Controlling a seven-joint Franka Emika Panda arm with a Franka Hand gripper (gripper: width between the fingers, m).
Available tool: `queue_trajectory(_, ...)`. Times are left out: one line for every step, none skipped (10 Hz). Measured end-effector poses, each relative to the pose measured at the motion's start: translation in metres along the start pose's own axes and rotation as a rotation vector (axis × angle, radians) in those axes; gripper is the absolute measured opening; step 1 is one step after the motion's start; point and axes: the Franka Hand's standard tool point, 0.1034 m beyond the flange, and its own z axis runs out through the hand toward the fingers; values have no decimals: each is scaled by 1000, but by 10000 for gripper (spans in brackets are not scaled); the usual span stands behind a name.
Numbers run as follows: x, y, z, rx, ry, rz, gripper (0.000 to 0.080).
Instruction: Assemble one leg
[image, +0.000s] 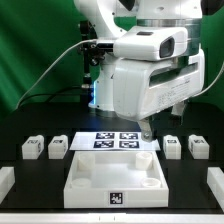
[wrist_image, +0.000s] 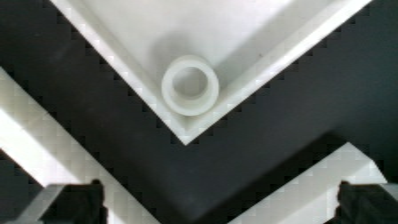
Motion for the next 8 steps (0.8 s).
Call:
queue_trajectory(0, 0, 0, 0, 0, 0, 650)
queue_trajectory(0, 0, 0, 0, 0, 0, 650)
queue_trajectory(0, 0, 0, 0, 0, 0, 650)
queue_trajectory(0, 0, 0, 0, 0, 0, 650)
queue_trajectory(0, 0, 0, 0, 0, 0, 650)
queue_trajectory(0, 0, 0, 0, 0, 0, 650)
queue_trajectory(0, 0, 0, 0, 0, -17, 650)
queue_trajectory(-1, -2, 1, 0, -1, -47, 650)
